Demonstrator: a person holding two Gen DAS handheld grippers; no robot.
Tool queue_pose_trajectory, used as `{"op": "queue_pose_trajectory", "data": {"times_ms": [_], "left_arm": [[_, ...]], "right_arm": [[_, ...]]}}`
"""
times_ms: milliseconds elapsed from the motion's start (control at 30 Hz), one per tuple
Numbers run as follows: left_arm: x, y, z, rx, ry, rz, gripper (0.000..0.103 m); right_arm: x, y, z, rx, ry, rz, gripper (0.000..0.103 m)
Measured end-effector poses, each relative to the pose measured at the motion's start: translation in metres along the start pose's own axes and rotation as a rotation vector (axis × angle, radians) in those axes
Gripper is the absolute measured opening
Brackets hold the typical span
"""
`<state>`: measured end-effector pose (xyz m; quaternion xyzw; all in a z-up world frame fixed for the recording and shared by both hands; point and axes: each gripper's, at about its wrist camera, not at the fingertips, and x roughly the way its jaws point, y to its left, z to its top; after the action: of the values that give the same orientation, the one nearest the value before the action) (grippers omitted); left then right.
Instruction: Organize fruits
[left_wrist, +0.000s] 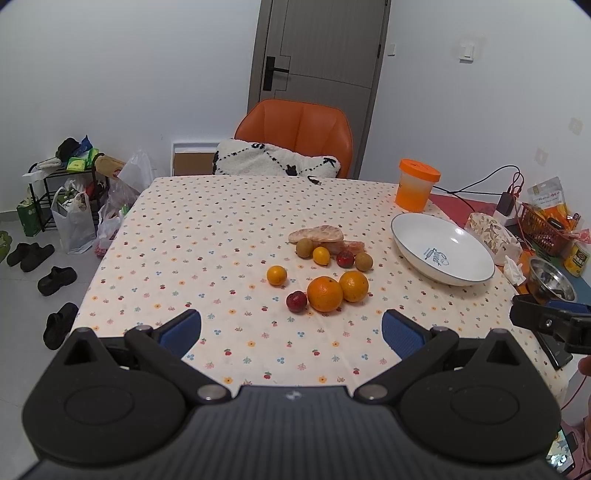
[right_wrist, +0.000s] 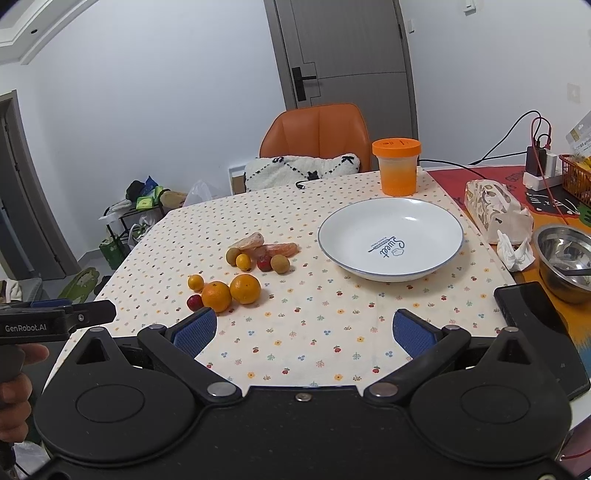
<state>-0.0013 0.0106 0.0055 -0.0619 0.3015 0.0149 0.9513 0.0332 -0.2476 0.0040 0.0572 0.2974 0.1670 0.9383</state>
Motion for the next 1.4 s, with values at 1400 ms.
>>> {"op": "queue_pose_trajectory", "data": {"times_ms": [1400], "left_arm": [[0.078, 0.006, -0.001, 0.016, 0.010, -0.027, 0.101]], "right_arm": [[0.073, -0.015, -0.006, -0.002, 0.015, 0.056, 0.103]]}}
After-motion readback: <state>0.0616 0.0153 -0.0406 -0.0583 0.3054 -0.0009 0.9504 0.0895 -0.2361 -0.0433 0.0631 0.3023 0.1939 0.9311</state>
